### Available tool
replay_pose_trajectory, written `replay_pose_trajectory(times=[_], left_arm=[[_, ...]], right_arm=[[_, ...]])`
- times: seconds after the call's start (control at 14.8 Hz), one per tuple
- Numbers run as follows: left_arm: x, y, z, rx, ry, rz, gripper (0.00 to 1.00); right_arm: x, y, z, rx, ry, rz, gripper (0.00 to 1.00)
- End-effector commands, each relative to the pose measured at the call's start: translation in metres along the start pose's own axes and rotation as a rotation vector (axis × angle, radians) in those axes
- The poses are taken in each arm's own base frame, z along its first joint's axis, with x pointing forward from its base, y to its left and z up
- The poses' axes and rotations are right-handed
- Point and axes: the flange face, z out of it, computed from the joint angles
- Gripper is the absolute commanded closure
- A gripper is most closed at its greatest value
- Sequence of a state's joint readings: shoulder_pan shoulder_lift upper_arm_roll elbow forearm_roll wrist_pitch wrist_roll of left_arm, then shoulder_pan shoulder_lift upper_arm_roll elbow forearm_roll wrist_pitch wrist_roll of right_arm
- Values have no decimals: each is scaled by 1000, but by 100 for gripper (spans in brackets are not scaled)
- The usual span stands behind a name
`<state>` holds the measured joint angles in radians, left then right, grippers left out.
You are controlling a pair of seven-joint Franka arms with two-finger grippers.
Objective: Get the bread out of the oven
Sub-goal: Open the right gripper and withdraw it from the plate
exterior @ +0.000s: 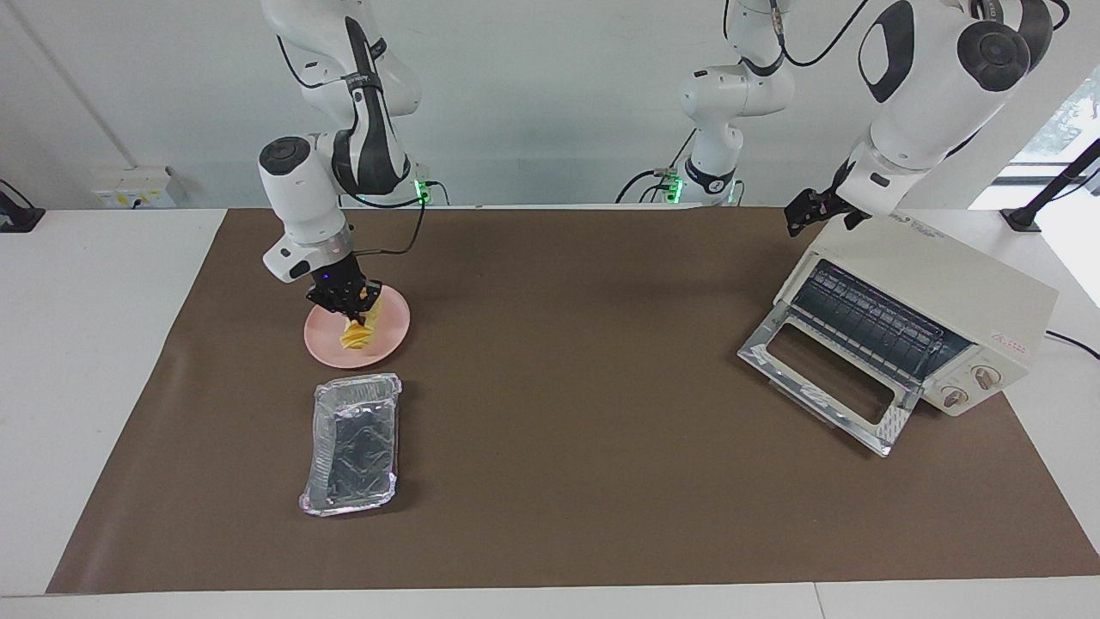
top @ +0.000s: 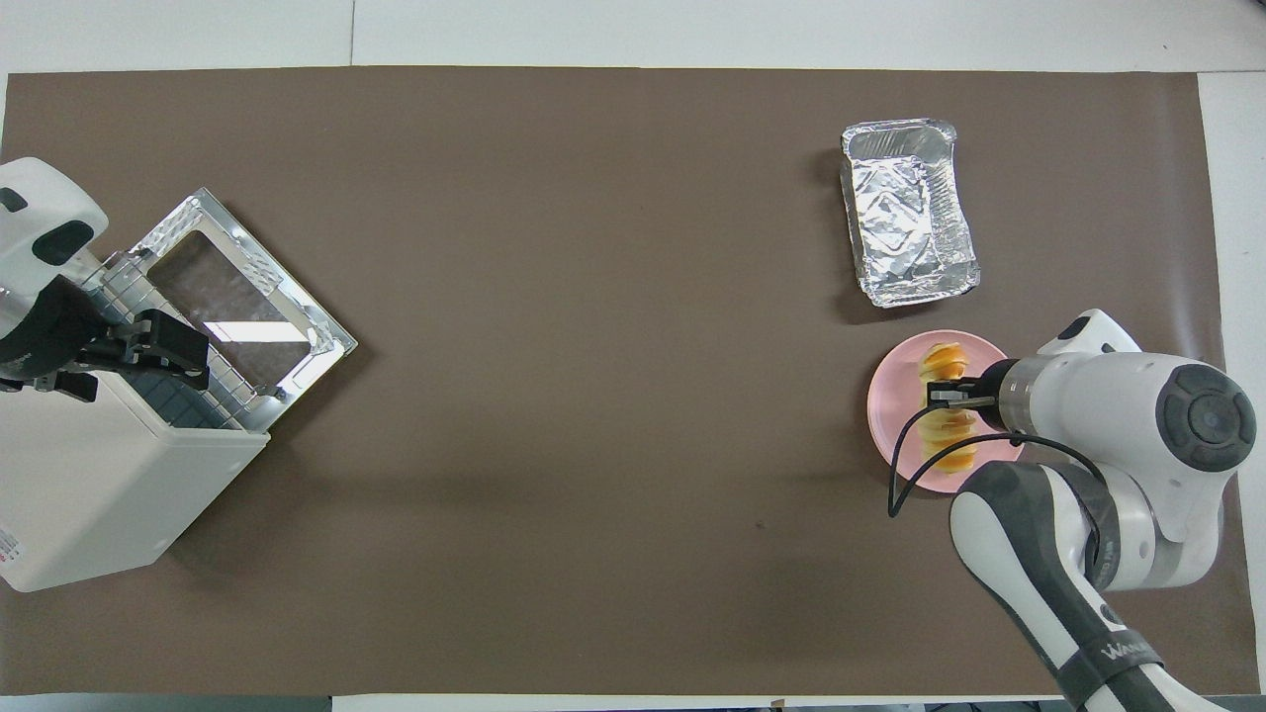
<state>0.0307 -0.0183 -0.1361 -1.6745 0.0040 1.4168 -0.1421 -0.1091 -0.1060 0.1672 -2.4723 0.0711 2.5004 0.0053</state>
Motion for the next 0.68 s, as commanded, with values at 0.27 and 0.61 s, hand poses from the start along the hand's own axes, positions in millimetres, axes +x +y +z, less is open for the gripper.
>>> replay_pose_trajectory(times=[0.27, 0.61], left_arm=[[-4, -1, -5, -20, 8, 4, 0], [-4, -1, -5, -20, 8, 4, 0]], right_arm=[[-1, 4, 4, 16, 8, -7, 0], [24, 3, -27, 26, -18, -28, 0]])
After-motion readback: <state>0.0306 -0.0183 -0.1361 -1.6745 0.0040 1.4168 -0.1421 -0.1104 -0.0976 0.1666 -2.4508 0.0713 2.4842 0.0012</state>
